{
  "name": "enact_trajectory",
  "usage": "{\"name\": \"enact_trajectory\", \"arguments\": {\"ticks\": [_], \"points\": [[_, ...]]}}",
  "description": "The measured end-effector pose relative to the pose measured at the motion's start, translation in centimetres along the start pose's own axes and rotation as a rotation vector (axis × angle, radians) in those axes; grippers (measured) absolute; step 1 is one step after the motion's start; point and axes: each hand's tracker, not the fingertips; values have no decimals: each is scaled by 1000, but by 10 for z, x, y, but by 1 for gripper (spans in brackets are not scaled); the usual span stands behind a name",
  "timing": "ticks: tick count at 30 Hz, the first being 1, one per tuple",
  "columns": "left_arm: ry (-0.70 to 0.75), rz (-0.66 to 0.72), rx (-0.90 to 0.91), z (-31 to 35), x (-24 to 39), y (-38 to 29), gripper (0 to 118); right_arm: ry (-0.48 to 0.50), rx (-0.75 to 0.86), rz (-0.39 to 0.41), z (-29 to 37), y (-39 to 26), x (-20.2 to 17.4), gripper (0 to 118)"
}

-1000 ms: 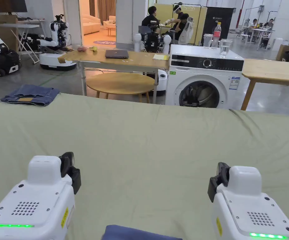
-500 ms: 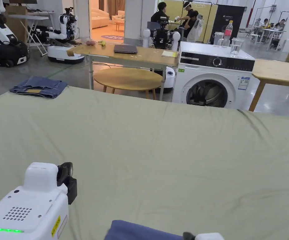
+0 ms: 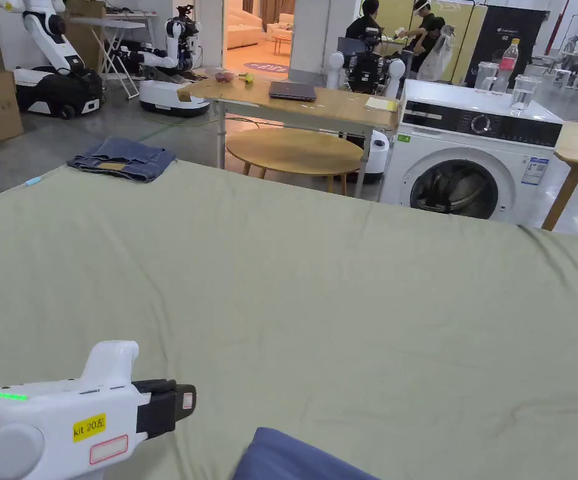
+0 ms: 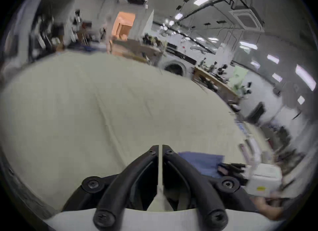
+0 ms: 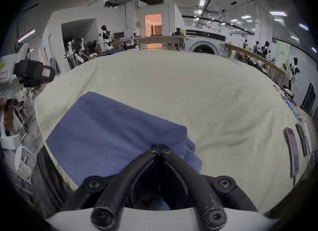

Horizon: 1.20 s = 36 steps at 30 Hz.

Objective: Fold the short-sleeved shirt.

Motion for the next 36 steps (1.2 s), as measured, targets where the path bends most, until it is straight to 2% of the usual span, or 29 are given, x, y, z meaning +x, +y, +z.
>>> {"name": "enact_trajectory", "arguments": {"ticks": [1,2,3,6,7,10,15,17,20,21,22,23,24,26,31,36], "points": [[-63,45,-55,-4,-8,3,1,3,-1,-3,1,-1,0,0],[-134,96,-111,-7,-16,5,12,5,-1,-3,1,-1,1,0],[-180,135,-173,-13,-23,6,35,8,-2,-4,1,0,1,0],[-193,160,-242,-25,-33,5,78,19,-5,-10,1,0,3,0],[-205,164,-275,-31,-37,4,81,22,-6,-15,1,0,4,0],[-259,220,-383,-52,-43,-3,81,29,-10,-24,-1,1,5,0],[-468,364,-584,-103,-46,-29,81,32,-13,-26,0,1,6,0],[-464,395,-583,-121,-41,-41,81,32,-14,-29,0,1,6,0],[-595,432,-566,-138,-29,-51,79,33,-19,-31,0,3,6,0],[-575,425,-559,-142,-24,-54,69,33,-22,-31,-1,3,6,0],[-562,418,-553,-143,-20,-57,53,32,-24,-29,-1,4,6,0],[-511,385,-542,-144,-18,-58,32,32,-27,-28,-1,4,6,0],[-447,369,-534,-145,-19,-60,25,31,-30,-25,-1,5,6,0],[-503,492,-517,-145,-32,-66,22,37,-37,-22,-1,7,6,0],[-463,455,-499,-133,-24,-62,22,27,-57,12,2,17,0,0],[-462,440,-476,-110,-19,-45,20,18,-34,82,7,33,-8,0]]}}
